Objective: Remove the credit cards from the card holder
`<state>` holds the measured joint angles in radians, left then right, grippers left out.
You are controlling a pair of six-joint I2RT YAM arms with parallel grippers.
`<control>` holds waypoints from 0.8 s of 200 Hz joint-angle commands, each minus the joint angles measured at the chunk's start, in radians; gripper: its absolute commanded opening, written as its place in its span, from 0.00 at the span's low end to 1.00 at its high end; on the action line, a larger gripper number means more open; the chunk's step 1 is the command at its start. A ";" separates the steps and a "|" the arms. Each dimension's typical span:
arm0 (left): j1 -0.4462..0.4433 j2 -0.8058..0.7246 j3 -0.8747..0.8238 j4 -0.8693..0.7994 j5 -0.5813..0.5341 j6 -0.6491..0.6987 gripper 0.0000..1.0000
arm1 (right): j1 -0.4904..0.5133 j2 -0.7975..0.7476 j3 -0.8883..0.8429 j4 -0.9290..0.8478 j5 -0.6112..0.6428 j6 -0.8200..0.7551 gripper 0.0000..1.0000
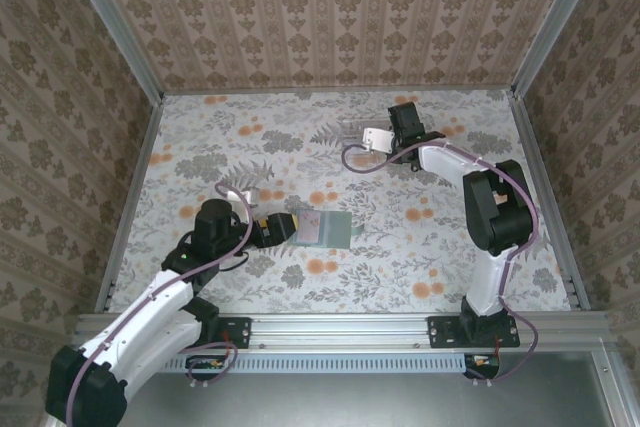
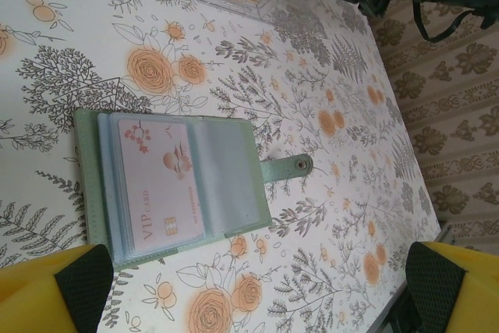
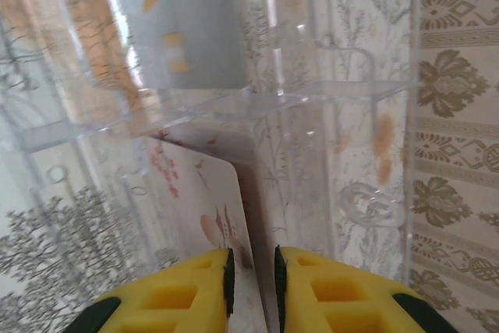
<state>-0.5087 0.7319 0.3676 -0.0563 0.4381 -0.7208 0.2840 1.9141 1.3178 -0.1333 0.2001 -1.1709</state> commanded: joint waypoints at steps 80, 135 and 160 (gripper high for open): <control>0.015 -0.003 -0.012 0.013 -0.001 0.017 1.00 | 0.003 -0.046 0.014 0.026 0.005 0.147 0.25; 0.015 0.057 -0.015 0.020 -0.022 0.004 1.00 | 0.092 -0.277 -0.123 0.021 0.021 0.544 0.27; 0.015 0.123 -0.012 0.046 -0.015 0.000 0.99 | 0.180 -0.385 -0.211 0.001 0.010 0.766 0.30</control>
<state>-0.5022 0.8104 0.3668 -0.0517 0.4263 -0.7212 0.3874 1.6188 1.1824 -0.1051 0.2192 -0.7010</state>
